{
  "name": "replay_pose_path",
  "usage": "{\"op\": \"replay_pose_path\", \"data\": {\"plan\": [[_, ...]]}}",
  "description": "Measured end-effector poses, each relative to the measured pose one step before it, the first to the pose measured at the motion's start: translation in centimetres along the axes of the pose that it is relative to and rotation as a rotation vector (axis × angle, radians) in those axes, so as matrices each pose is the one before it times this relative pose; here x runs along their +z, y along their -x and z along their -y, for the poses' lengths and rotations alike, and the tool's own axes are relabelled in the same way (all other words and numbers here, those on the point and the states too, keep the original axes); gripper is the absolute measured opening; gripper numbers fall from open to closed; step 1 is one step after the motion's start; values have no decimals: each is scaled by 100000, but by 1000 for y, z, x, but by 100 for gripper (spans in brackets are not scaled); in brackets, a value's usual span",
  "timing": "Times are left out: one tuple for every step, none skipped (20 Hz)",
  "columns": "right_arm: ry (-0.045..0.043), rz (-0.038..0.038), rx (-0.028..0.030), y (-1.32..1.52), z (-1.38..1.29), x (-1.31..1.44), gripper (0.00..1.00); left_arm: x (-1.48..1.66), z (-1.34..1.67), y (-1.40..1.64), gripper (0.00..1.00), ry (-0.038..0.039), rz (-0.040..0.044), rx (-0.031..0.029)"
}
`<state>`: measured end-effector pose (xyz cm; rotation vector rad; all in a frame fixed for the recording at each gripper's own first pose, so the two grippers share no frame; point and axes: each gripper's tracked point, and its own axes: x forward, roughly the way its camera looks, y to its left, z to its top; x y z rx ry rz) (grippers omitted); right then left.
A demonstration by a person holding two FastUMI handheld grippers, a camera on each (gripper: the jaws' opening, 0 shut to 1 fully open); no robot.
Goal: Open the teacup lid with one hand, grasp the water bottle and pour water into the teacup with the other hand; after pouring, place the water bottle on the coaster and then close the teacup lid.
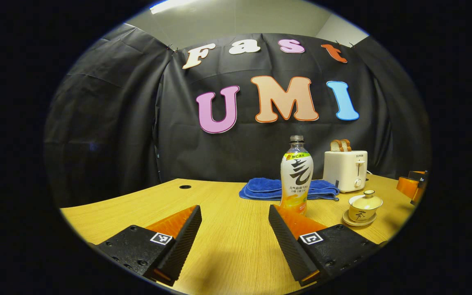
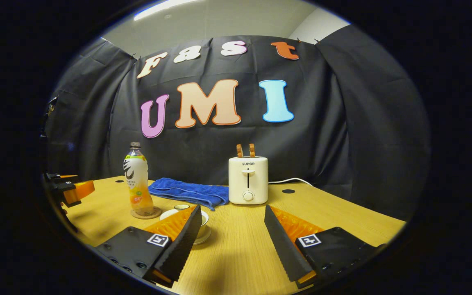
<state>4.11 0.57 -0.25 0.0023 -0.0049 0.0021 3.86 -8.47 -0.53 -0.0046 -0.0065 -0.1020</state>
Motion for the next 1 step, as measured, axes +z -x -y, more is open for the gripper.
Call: {"op": "replay_pose_path", "data": {"plan": [[-14,-6,-9,-19,22,17,94,31,8,31,96,-12,-20,-35]]}}
